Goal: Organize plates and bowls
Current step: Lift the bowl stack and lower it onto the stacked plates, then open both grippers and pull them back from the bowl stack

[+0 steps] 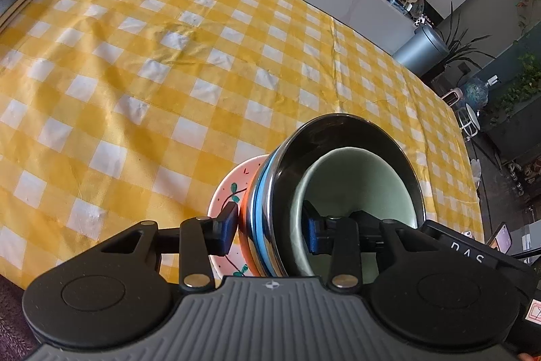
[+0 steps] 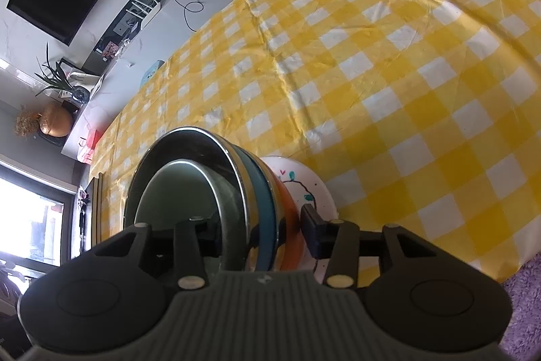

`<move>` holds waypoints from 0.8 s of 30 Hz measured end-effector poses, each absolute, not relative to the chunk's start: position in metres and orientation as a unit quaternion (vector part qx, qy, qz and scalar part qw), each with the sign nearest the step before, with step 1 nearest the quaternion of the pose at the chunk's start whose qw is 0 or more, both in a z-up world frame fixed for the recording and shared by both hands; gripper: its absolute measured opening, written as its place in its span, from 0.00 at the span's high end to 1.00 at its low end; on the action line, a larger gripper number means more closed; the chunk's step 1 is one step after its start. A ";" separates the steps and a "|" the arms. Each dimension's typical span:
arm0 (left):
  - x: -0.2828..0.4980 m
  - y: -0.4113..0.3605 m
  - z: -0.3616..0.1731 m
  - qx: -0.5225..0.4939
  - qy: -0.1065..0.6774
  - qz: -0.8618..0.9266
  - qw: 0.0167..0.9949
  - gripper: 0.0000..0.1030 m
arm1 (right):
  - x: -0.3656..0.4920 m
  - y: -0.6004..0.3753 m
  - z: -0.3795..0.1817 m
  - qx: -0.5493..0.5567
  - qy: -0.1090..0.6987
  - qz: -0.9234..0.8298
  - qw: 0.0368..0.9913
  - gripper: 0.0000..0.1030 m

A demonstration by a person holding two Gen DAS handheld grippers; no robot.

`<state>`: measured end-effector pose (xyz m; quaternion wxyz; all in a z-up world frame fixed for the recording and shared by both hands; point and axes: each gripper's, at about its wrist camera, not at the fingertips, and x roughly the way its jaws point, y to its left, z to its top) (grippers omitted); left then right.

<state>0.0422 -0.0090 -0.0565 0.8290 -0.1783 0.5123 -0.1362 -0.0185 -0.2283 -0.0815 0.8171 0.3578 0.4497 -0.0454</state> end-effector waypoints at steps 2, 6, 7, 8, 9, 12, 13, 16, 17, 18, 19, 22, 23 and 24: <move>0.040 -0.008 -0.052 -0.177 0.501 -0.138 0.835 0.55 | -0.019 -0.228 -0.080 0.356 0.446 -0.044 0.820 0.52; 0.036 -0.006 -0.042 -0.168 0.485 -0.144 0.846 0.50 | -0.021 -0.225 -0.070 0.337 0.434 -0.046 0.834 0.45; 0.034 -0.006 -0.039 -0.165 0.481 -0.147 0.848 0.50 | -0.022 -0.223 -0.067 0.331 0.431 -0.047 0.838 0.45; 0.032 -0.006 -0.035 -0.162 0.476 -0.150 0.851 0.49 | -0.023 -0.222 -0.064 0.326 0.427 -0.047 0.842 0.44; 0.030 -0.005 -0.030 -0.159 0.470 -0.153 0.854 0.48 | -0.024 -0.221 -0.060 0.319 0.423 -0.047 0.847 0.44; 0.021 -0.001 -0.018 -0.145 0.448 -0.158 0.868 0.48 | -0.031 -0.216 -0.047 0.295 0.406 -0.046 0.864 0.43; 0.017 0.000 -0.014 -0.138 0.438 -0.159 0.874 0.48 | -0.034 -0.214 -0.043 0.285 0.399 -0.044 0.870 0.43; 0.005 0.006 -0.006 -0.116 0.415 -0.161 0.888 0.48 | -0.044 -0.206 -0.032 0.256 0.379 -0.032 0.889 0.43; 0.001 0.009 -0.003 -0.108 0.408 -0.163 0.892 0.48 | -0.048 -0.204 -0.029 0.245 0.372 -0.026 0.895 0.43; -0.004 0.011 -0.001 -0.101 0.400 -0.165 0.896 0.48 | -0.052 -0.201 -0.026 0.235 0.367 -0.022 0.900 0.43; -0.008 0.013 0.000 -0.093 0.393 -0.167 0.899 0.48 | -0.056 -0.197 -0.023 0.221 0.360 -0.018 0.906 0.43; -0.024 0.017 0.003 -0.061 0.368 -0.171 0.912 0.48 | -0.070 -0.187 -0.018 0.181 0.342 -0.005 0.922 0.43; -0.029 0.018 0.003 -0.052 0.361 -0.171 0.915 0.47 | -0.075 -0.183 -0.017 0.168 0.338 -0.002 0.926 0.43; -0.035 0.019 0.003 -0.044 0.356 -0.171 0.918 0.47 | -0.080 -0.180 -0.017 0.156 0.334 0.001 0.930 0.43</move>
